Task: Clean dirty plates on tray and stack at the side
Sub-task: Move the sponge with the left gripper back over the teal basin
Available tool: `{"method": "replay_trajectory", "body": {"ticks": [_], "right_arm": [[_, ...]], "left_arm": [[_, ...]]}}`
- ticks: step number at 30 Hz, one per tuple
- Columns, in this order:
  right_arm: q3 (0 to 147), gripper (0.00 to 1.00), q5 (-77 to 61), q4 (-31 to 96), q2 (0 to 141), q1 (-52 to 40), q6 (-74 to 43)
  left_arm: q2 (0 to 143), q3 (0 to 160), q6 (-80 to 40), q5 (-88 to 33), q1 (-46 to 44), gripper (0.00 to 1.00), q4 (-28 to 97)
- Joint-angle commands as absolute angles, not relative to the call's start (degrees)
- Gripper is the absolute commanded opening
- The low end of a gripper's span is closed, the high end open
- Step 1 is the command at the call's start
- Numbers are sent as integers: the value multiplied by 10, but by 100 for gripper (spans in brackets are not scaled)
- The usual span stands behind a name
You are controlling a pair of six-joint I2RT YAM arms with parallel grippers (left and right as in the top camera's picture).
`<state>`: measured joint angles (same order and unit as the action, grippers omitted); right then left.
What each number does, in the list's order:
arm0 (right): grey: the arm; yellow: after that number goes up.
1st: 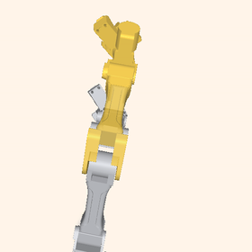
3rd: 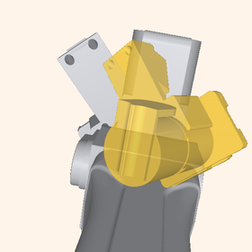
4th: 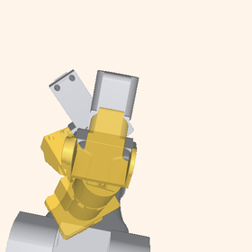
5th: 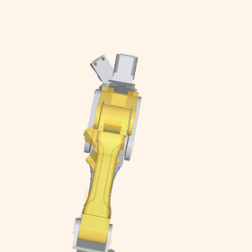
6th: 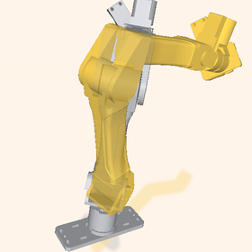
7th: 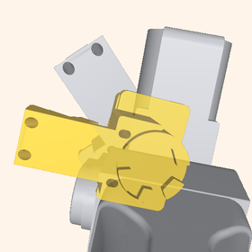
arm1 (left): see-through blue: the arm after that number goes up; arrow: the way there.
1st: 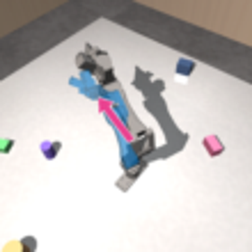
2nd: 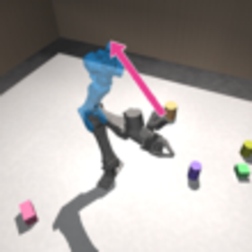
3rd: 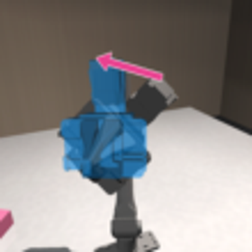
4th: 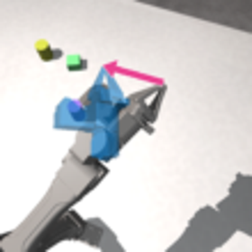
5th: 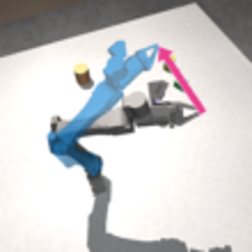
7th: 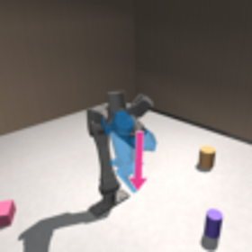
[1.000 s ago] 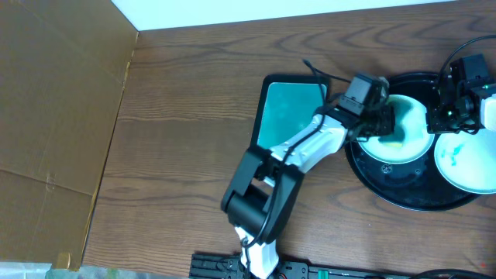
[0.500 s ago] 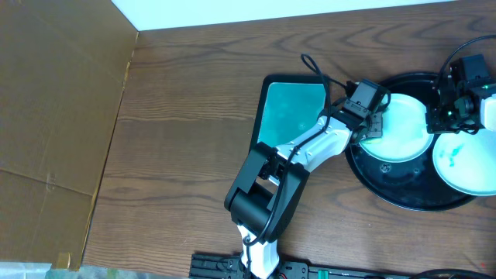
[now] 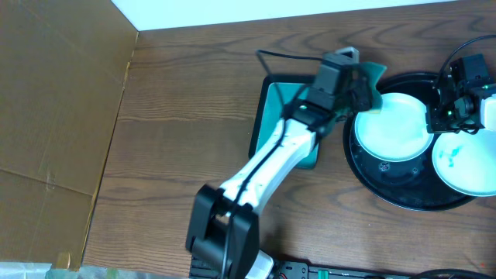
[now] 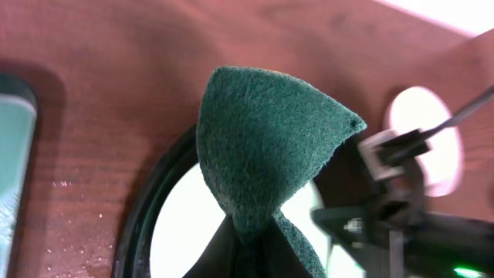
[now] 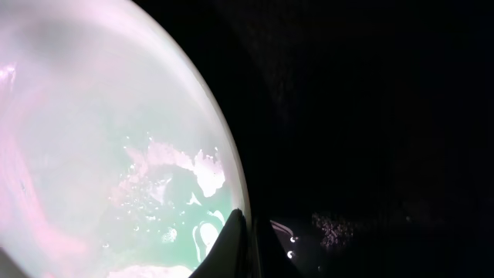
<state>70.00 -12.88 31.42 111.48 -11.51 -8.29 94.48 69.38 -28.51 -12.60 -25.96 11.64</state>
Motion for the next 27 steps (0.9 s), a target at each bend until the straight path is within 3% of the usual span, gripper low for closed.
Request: {"method": "replay_trajectory", "body": {"ticks": [1, 7, 11, 19, 27], "right_arm": [[701, 1, -108, 304, 1109, -110, -77], [701, 1, -108, 299, 1109, -110, -77], [702, 1, -108, 295, 1106, -110, -77], [706, 1, -88, 284, 1047, -115, -44], [706, 1, 102, 285, 957, -169, 26]], "left_arm": [[954, 692, -289, -192, -255, 7, 119], [1008, 685, -285, -227, -283, 7, 121], [1033, 685, -268, -188, -286, 7, 118], [961, 685, -268, -103, -187, 7, 164], [952, 685, -262, -80, -99, 7, 228]]}}
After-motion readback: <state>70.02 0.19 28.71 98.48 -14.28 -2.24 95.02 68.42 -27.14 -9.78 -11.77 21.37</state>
